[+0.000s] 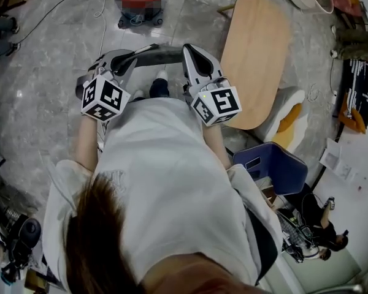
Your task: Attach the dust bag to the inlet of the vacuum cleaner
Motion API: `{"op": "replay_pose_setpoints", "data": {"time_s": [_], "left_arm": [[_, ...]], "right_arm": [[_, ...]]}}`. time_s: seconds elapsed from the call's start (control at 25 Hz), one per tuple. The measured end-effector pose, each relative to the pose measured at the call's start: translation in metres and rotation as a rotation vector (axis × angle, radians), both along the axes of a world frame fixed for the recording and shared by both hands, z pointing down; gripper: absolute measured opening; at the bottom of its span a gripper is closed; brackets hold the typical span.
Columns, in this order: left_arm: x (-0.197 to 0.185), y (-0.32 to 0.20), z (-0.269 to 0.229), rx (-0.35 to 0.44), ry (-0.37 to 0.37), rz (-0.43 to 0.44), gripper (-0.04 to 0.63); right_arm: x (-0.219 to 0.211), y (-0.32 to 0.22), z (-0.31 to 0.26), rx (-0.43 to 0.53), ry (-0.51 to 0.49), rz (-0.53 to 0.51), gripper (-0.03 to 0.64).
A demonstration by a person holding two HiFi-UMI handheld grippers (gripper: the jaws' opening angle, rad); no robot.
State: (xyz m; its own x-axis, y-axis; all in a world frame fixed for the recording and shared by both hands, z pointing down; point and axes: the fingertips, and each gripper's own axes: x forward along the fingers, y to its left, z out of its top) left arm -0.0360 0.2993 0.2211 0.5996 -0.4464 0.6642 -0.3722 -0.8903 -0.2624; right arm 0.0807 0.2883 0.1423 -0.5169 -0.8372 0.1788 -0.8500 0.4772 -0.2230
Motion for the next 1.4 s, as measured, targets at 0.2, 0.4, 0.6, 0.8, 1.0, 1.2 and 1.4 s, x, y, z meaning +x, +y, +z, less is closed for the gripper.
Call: {"op": "replay_pose_setpoints", "data": {"time_s": [0.2, 0.4, 0.6, 0.8, 1.0, 1.2, 1.4], "left_arm": [[0.019, -0.025, 0.002, 0.004, 0.007, -0.044, 0.041], [0.029, -0.045, -0.003, 0.023, 0.000, -0.089, 0.040], [0.027, -0.057, -0.007, 0.013, -0.009, -0.112, 0.040], [0.026, -0.072, -0.003, -0.005, -0.021, -0.101, 0.041], [0.026, -0.101, 0.008, -0.040, -0.009, -0.066, 0.041], [0.022, -0.142, 0.018, -0.078, -0.004, -0.005, 0.040], [0.018, -0.184, 0.032, -0.108, -0.045, 0.103, 0.040]], "right_arm": [[0.019, -0.024, 0.005, -0.008, -0.004, -0.042, 0.002], [0.036, -0.041, 0.010, -0.021, -0.002, -0.066, 0.002], [0.039, -0.051, 0.011, -0.036, -0.016, -0.082, 0.002], [0.038, -0.064, 0.014, -0.054, -0.024, -0.082, 0.002], [0.034, -0.093, 0.024, -0.082, -0.019, -0.068, 0.002], [0.023, -0.130, 0.030, -0.100, -0.024, -0.054, 0.002], [0.001, -0.180, 0.032, -0.096, -0.007, -0.073, 0.002]]}}
